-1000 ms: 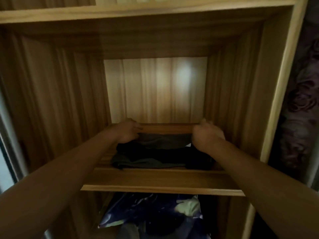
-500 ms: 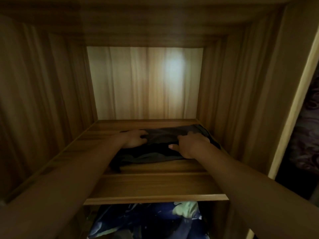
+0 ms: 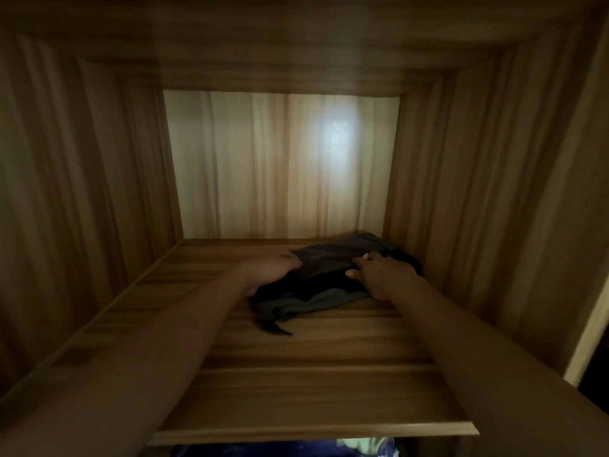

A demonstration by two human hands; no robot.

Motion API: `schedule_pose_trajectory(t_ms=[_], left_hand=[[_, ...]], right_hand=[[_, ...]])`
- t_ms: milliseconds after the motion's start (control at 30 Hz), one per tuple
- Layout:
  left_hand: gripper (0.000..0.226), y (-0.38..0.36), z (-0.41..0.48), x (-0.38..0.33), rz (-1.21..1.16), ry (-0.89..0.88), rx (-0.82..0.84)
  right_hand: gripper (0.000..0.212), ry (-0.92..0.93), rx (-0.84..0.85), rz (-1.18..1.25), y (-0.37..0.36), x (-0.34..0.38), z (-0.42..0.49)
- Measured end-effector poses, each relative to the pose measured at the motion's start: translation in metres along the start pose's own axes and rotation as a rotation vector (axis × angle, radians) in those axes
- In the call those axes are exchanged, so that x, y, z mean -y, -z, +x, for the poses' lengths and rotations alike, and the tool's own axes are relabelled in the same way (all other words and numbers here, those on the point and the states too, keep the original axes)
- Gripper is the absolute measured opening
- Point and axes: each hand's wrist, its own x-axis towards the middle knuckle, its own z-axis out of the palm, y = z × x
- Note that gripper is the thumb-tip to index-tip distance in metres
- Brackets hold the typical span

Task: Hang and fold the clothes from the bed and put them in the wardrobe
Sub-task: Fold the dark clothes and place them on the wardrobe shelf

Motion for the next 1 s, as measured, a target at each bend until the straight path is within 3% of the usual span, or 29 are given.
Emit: schedule_pose_trajectory(t_ms=[67, 133, 267, 333, 467, 633, 767, 833, 867, 933, 1000], left_hand=[[0.019, 0.008, -0.004, 0.002, -0.04, -0.057, -0.163], [0.021, 0.018, -0.004, 0.008, 0.16, -0.118, -0.3], [0.031, 0.025, -0.006, 0.021, 0.39, -0.097, -0.19], [0.027, 0.024, -0.011, 0.019, 0.413, -0.124, -0.16], [0.015, 0.029, -0.025, 0.012, 0.547, -0.168, -0.08], [0.035, 0.033, -0.055, -0.009, 0.595, -0.111, 0.085], [0.047, 0.015, -0.075, -0.025, 0.494, -0.13, 0.28], [0.057, 0.002, -0.077, -0.032, 0.461, -0.15, 0.367], [0.063, -0.005, -0.078, -0.037, 0.463, -0.148, 0.415], [0.075, -0.015, -0.079, -0.045, 0.515, -0.157, 0.48], [0.083, -0.024, -0.077, -0.048, 0.636, -0.203, 0.454]], right_hand=[[0.05, -0.046, -0.093, -0.182, 0.0, 0.007, -0.004], [0.051, -0.022, -0.239, -0.198, 0.0, 0.019, -0.013], [0.047, 0.181, -0.4, 0.16, -0.006, 0.052, -0.032], [0.049, 0.225, -0.298, 0.313, -0.008, 0.064, -0.041], [0.05, 0.183, -0.139, 0.221, -0.004, 0.052, -0.054], [0.044, 0.128, 0.042, 0.231, 0.017, 0.022, -0.069], [0.035, -0.059, -0.033, 0.148, 0.033, -0.004, -0.08], [0.048, -0.092, 0.01, 0.137, 0.04, -0.01, -0.083], [0.056, -0.086, 0.025, 0.141, 0.043, -0.009, -0.085], [0.052, -0.023, -0.011, 0.174, 0.045, -0.005, -0.089], [0.054, 0.037, -0.005, 0.168, 0.037, 0.003, -0.093]])
